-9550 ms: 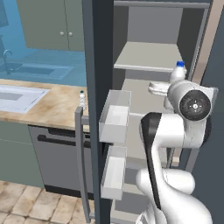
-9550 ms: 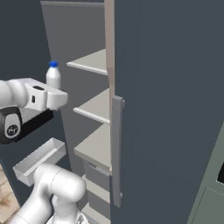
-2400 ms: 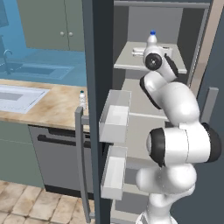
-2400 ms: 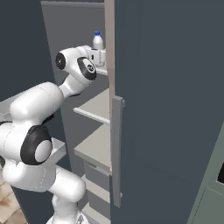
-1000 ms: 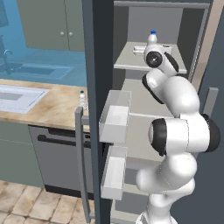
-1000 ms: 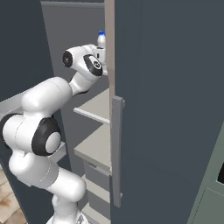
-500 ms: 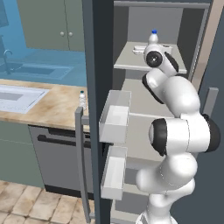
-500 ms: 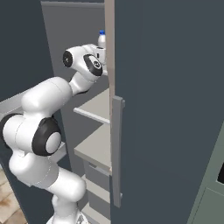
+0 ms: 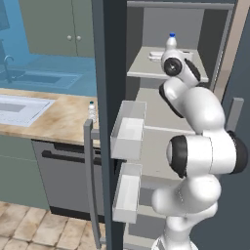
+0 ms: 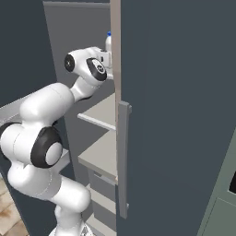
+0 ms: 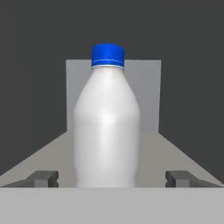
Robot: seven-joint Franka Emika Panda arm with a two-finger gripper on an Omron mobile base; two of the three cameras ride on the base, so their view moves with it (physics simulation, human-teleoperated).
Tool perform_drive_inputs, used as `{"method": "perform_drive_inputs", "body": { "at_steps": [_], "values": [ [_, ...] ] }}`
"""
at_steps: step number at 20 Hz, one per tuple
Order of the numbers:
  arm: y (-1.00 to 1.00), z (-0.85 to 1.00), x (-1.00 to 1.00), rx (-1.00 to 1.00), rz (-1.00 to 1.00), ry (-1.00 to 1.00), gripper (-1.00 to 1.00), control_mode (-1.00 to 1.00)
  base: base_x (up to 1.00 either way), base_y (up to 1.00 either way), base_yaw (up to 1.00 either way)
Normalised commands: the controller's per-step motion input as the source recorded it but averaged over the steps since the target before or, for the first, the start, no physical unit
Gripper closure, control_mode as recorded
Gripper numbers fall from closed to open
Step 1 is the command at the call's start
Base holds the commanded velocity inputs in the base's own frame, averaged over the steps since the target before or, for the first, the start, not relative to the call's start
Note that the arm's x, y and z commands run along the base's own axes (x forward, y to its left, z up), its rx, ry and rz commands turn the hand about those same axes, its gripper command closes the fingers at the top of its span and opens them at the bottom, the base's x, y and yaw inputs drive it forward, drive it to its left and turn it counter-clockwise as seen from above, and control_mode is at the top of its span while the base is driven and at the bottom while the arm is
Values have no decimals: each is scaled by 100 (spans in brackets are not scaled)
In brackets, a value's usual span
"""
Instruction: Take the bottled waters from the counter and place them in the freezer to freeze. Close the freezer door after placing the bottles.
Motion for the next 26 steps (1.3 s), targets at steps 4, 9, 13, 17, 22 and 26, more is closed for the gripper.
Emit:
{"method": "perform_drive_inputs", "body": {
  "at_steps": [4, 9, 13, 17, 22, 26],
  "values": [
    [2, 30, -62, 0, 0, 4, -100, -100, 0, 0, 0],
    [8, 31, -92, 0, 0, 11, -100, -100, 0, 0, 0],
    [2, 43, -88, 1, 0, 14, -100, -100, 0, 0, 0],
    [0, 46, -96, 4, 0, 19, -100, -100, 0, 0, 0],
    [2, 38, -99, 5, 0, 29, -100, -100, 0, 0, 0],
    [19, 0, -67, 2, 2, 45, -100, -100, 0, 0, 0]
  ]
}}
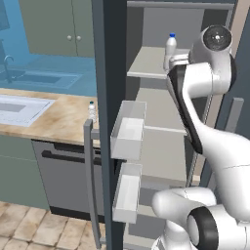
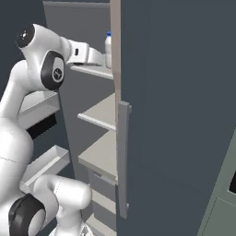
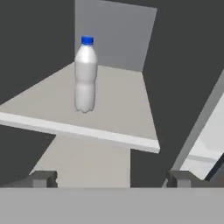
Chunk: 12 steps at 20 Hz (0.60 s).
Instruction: Take the bottled waters from the counter and place them in the freezer to freeze. Close the freezer door after placing the bottles.
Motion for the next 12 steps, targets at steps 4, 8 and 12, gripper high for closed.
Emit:
{"method": "perform_drive_inputs", "body": {
  "at_steps": [4, 8, 12],
  "values": [
    [23, -1, -61, 3, 5, 41, -100, -100, 0, 0, 0],
    [8, -8, -81, 14, 2, 9, -100, -100, 0, 0, 0],
    [0, -33, -60, 20, 1, 0, -100, -100, 0, 0, 0]
  ]
}}
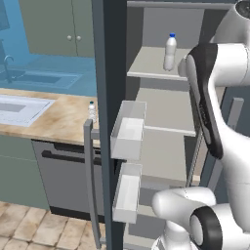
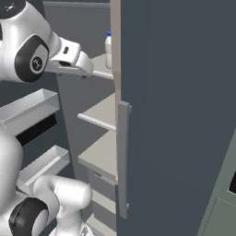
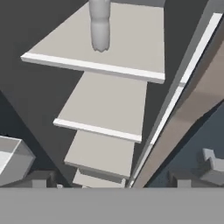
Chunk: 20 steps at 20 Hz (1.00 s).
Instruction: Take the bottled waters from the counter and place them in the freezer to freeze. Close the freezer door after placing the bottles.
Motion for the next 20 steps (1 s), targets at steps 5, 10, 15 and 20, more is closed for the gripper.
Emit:
{"method": "perform_drive_inputs", "body": {
  "at_steps": [5, 10, 15, 20],
  "values": [
    [1, -47, -40, 15, 0, 1, -100, -100, 0, 0, 0],
    [19, -57, -6, 2, 0, 8, -100, -100, 0, 0, 0],
    [6, -51, 0, 0, 0, 14, -100, -100, 0, 0, 0],
    [0, -58, -1, 0, 0, 15, -100, -100, 0, 0, 0]
  ]
}}
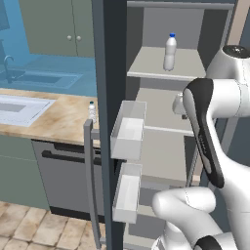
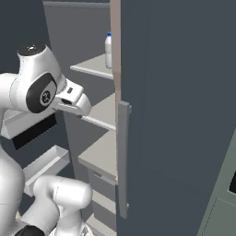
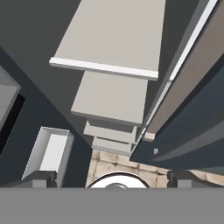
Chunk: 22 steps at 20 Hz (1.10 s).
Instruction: Take the bottled waters from the counter and place them in the freezer to freeze. Close the freezer door after placing the bottles.
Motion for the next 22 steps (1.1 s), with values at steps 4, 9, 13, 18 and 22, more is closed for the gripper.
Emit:
{"method": "perform_drive_inputs", "body": {
  "at_steps": [4, 9, 13, 18, 22],
  "values": [
    [0, -73, -3, 0, 0, 1, -100, -100, 0, 0, 0],
    [0, -72, 0, 0, 0, 4, -100, -100, 0, 0, 0],
    [0, -71, 0, 0, 0, 8, -100, -100, 0, 0, 0],
    [0, -62, 0, 0, 0, 10, -100, -100, 0, 0, 0],
    [0, -54, 0, 0, 0, 8, -100, -100, 0, 0, 0]
  ]
}}
